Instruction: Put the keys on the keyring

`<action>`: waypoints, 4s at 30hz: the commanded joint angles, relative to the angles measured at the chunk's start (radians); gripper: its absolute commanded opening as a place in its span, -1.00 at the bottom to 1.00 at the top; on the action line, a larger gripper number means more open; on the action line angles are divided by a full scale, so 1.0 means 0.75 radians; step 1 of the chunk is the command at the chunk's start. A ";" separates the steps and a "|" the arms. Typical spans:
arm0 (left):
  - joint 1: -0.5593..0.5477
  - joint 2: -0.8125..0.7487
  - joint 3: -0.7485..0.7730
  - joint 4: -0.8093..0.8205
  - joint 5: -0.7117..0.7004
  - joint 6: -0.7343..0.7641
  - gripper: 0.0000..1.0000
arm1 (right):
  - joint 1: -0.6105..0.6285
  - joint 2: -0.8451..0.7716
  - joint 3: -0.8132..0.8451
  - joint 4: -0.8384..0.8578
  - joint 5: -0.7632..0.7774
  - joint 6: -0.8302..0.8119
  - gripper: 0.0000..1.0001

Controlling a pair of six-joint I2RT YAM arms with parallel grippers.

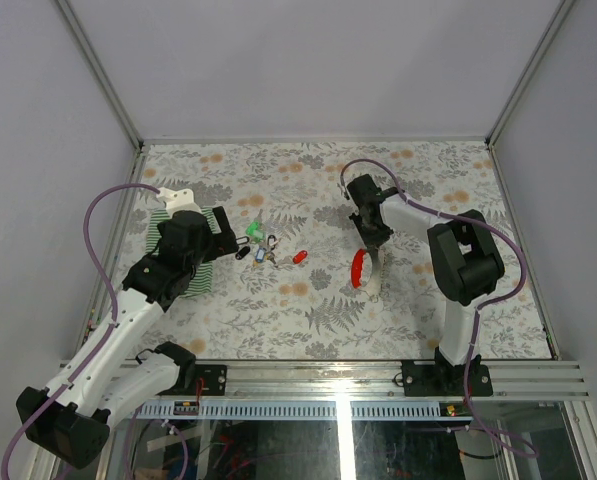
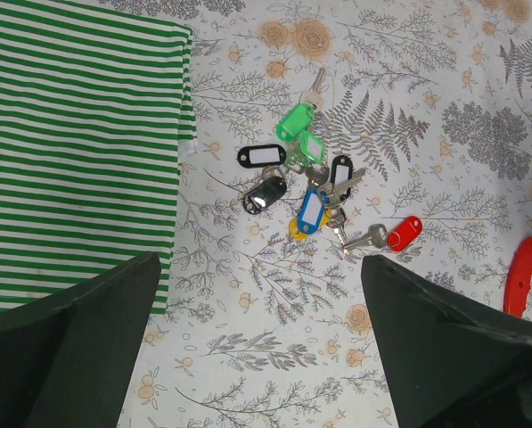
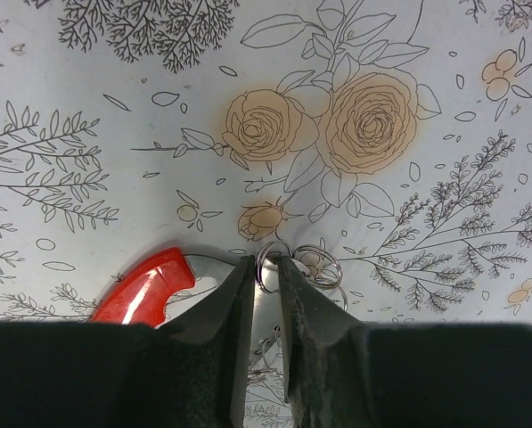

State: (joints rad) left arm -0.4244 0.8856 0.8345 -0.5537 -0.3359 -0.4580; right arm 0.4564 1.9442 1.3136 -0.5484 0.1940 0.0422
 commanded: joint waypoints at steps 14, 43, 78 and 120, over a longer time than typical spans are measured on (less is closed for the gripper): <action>0.008 -0.017 -0.009 0.116 0.024 -0.002 1.00 | 0.011 -0.174 0.009 0.017 0.079 0.057 -1.00; -0.008 0.015 0.291 0.471 1.046 0.406 0.86 | 0.012 -1.162 -0.390 0.727 -1.233 0.091 -1.00; -0.539 0.173 0.707 0.696 1.290 0.423 -0.26 | 0.017 -1.284 -0.349 1.937 -1.586 0.956 -1.00; -0.657 0.246 0.723 0.732 1.168 0.486 -0.52 | 0.095 -1.246 -0.337 2.004 -1.694 1.016 -1.00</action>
State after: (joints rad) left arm -0.9100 1.0710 1.3460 -0.0608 0.5747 -0.1165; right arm 0.5041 1.0058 1.0107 0.8818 -1.0439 0.7868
